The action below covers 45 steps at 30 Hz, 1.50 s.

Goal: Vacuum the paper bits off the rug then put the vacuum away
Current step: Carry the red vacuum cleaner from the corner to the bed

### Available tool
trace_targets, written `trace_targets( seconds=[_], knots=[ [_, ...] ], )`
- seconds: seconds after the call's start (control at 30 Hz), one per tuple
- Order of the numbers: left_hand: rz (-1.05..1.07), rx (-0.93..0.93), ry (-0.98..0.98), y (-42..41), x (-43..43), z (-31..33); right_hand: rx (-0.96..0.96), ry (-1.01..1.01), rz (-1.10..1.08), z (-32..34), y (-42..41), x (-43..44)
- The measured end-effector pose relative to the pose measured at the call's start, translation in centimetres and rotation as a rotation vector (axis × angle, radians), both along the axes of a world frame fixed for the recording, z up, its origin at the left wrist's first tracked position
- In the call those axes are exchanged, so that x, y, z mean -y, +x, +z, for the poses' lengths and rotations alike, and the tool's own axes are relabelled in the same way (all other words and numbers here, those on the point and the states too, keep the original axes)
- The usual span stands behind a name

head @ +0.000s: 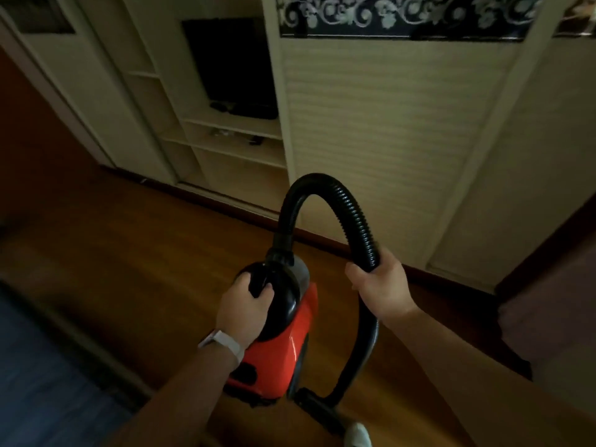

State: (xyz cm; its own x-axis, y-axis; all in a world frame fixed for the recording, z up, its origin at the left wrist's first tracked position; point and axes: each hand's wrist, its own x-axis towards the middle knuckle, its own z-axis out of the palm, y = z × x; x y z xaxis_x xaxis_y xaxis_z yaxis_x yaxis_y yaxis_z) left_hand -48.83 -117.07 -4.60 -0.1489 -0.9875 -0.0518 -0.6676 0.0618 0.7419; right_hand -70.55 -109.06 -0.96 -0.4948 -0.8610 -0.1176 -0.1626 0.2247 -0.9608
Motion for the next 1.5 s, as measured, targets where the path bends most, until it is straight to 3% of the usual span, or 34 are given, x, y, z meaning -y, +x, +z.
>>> trace_targets(
  seconds=[0.33,0.73,1.2,1.5],
  knots=[
    [0.319,-0.091,0.067,1.1,11.0,0.3,-0.073,-0.013,0.264,0.6,0.1,17.4],
    [0.362,-0.073,0.123,7.5,32.1,-3.7,-0.251,0.087,0.336,-1.1,5.8,40.7],
    [0.499,-0.073,0.084,15.3,52.0,-1.7,-0.191,0.018,0.438,-0.6,14.5,63.8],
    [0.734,-0.030,0.082,18.1,64.5,-1.9,-0.050,0.004,0.703,-2.0,19.0,82.3]
  ],
)
